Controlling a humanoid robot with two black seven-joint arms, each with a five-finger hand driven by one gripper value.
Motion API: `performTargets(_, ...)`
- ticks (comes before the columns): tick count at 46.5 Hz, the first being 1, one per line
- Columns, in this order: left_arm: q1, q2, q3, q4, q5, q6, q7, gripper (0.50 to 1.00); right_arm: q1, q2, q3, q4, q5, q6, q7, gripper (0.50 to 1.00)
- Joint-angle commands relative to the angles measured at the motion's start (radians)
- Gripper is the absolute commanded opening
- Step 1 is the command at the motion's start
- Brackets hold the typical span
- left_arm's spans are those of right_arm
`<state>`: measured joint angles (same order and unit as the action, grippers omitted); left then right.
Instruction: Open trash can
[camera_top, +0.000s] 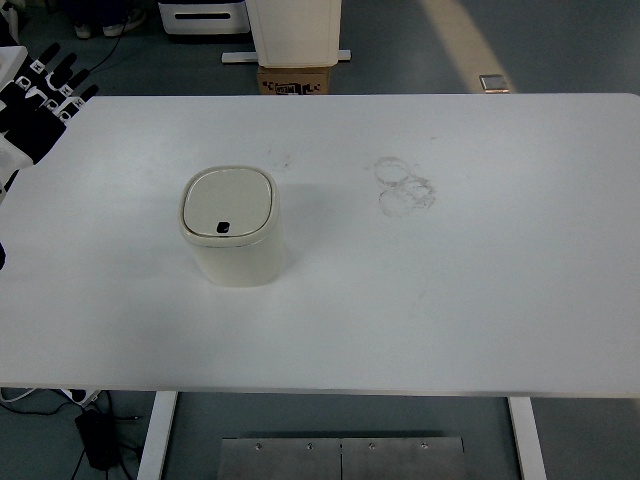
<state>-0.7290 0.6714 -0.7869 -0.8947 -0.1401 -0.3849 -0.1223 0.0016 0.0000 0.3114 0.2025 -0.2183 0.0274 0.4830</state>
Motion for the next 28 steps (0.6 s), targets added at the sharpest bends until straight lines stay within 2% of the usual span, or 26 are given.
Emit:
performTargets(1,-0.035,0.002,0.002,-0.027,0.077,0.008,0.039,1.000,0.000,0.000,0.000,0.000,0.000,0.000,0.000,0.991)
performTargets(8,-0.107,0.039,0.032,-0.102,0.221,0.032,0.115,1.000,0.000,0.000,0.000,0.000,0.000,0.000,0.000,0.991)
performTargets(16,-0.257,0.091,0.176,-0.159,0.355,0.020,0.148,1.000,0.000,0.000,0.000,0.000,0.000,0.000,0.000,0.991)
performTargets(28,-0.521,0.117,0.489,-0.199,0.458,-0.083,0.150,1.000,0.000,0.000,0.000,0.000,0.000,0.000,0.000,0.991)
